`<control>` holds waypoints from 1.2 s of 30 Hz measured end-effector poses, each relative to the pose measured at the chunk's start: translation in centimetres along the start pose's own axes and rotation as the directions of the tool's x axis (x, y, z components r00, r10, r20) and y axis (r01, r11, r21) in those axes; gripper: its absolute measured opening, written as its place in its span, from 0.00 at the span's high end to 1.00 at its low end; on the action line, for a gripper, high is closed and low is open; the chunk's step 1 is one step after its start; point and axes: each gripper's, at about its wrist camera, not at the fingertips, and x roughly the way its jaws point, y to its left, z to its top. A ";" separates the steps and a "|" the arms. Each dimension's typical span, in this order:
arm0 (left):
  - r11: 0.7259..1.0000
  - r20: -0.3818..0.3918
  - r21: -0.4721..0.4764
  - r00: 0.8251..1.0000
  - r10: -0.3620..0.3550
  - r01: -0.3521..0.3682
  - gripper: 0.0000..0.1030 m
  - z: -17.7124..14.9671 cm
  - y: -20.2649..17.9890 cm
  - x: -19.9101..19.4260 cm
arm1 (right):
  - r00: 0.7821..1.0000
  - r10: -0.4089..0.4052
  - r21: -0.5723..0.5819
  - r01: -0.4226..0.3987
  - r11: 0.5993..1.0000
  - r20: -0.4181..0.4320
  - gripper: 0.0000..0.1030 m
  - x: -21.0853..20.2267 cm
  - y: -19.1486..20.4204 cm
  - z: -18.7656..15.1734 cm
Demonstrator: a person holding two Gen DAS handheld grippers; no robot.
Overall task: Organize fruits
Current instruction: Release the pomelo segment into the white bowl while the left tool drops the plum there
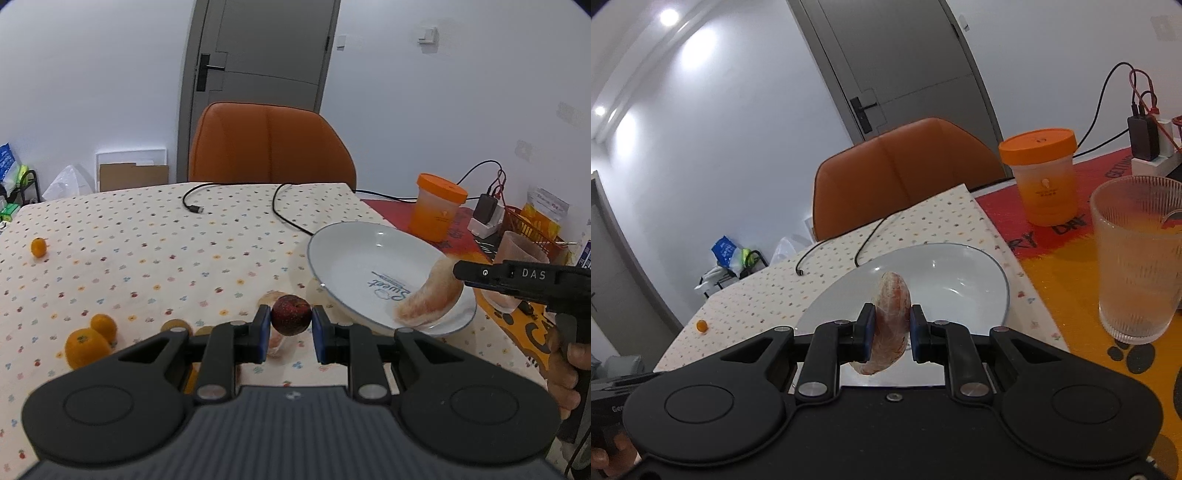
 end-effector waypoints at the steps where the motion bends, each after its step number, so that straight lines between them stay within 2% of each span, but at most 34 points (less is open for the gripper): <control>1: 1.000 0.000 0.003 1.000 -0.005 0.005 0.78 0.1 -0.2 0.1 | 1.000 -0.001 0.004 0.001 1.000 -0.007 0.82 0.0 -0.1 0.0; 2: 1.000 0.000 0.006 1.000 -0.010 0.010 0.78 0.2 -0.4 0.2 | 1.000 -0.006 0.010 0.006 1.000 -0.011 0.82 -0.1 -0.2 0.0; 4: 1.000 0.001 0.015 1.000 -0.022 0.022 0.78 0.4 -1.0 0.4 | 1.000 -0.027 0.014 0.027 1.000 -0.006 0.74 -0.3 -0.4 0.0; 11: 0.996 -0.001 0.050 0.997 -0.075 0.074 0.78 1.1 -3.1 1.4 | 0.998 -0.058 0.018 0.057 0.998 0.015 0.74 -1.9 -1.0 0.0; 20: 0.986 -0.026 0.105 0.991 -0.129 0.131 0.78 1.6 -5.6 3.2 | 0.999 -0.046 0.027 0.045 0.999 0.005 0.69 -2.7 -1.0 -0.8; 26: 0.982 -0.036 0.108 0.987 -0.154 0.157 0.78 2.1 -6.4 4.4 | 0.999 -0.039 0.027 0.039 0.999 0.005 0.67 -3.1 -1.0 -1.2; 27: 0.981 -0.030 0.104 0.987 -0.160 0.162 0.74 2.2 -6.5 4.4 | 0.999 -0.039 0.027 0.039 0.999 0.004 0.66 -3.1 -1.0 -1.3; 33: 0.987 -0.035 0.101 0.992 -0.122 0.125 0.69 2.5 -5.9 4.0 | 0.999 -0.045 0.024 0.045 0.999 -0.002 0.63 -3.2 -1.0 -1.4; 35: 0.989 -0.030 0.095 0.994 -0.108 0.110 0.62 2.6 -5.4 3.5 | 0.999 -0.044 0.028 0.044 0.999 0.003 0.61 -3.2 -1.0 -1.4; 36: 0.991 -0.023 0.091 0.995 -0.098 0.099 0.55 2.6 -5.0 3.2 | 0.999 -0.042 0.030 0.041 0.999 0.007 0.59 -3.2 -1.0 -1.4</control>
